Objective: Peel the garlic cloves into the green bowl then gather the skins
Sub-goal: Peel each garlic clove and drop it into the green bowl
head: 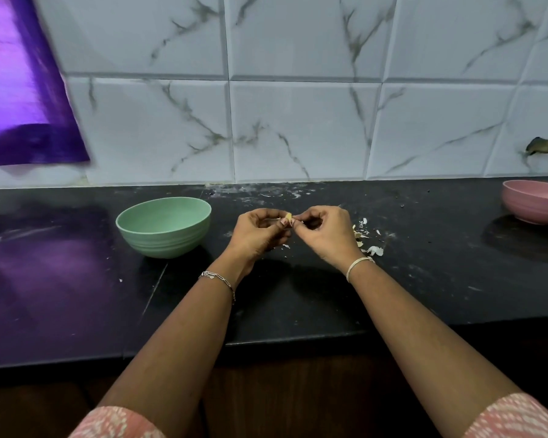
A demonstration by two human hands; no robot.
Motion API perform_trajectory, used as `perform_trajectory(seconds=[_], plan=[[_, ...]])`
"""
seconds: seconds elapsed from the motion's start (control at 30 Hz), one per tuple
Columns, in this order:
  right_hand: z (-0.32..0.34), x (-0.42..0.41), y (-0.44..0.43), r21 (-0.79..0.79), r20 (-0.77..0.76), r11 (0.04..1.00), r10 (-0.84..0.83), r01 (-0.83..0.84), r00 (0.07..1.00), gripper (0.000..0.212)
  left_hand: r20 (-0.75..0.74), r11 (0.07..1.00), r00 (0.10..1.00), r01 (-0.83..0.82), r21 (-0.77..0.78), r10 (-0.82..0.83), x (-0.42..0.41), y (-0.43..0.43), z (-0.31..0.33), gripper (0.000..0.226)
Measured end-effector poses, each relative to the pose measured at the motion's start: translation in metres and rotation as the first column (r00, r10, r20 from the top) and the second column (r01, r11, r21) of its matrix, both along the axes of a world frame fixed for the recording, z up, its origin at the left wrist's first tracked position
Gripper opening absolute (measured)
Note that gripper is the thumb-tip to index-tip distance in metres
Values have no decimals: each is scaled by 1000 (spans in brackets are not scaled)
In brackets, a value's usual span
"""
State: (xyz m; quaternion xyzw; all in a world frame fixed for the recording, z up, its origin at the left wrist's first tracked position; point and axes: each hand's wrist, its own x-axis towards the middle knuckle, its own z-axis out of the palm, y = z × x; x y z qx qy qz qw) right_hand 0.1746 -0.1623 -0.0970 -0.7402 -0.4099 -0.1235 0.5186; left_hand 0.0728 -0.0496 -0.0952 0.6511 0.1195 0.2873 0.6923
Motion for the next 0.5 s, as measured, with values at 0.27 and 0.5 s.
perform_trajectory(seconds=[0.27,0.5], plan=[[2,1,1,29,-78,999,41,-39,996,6,-7,989,998,-56,136,57,-3,-5,2,23],[3,0,1,47,-125,998,51,-46,991,6,-7,985,998,-66,162,67,-3,-8,3,23]])
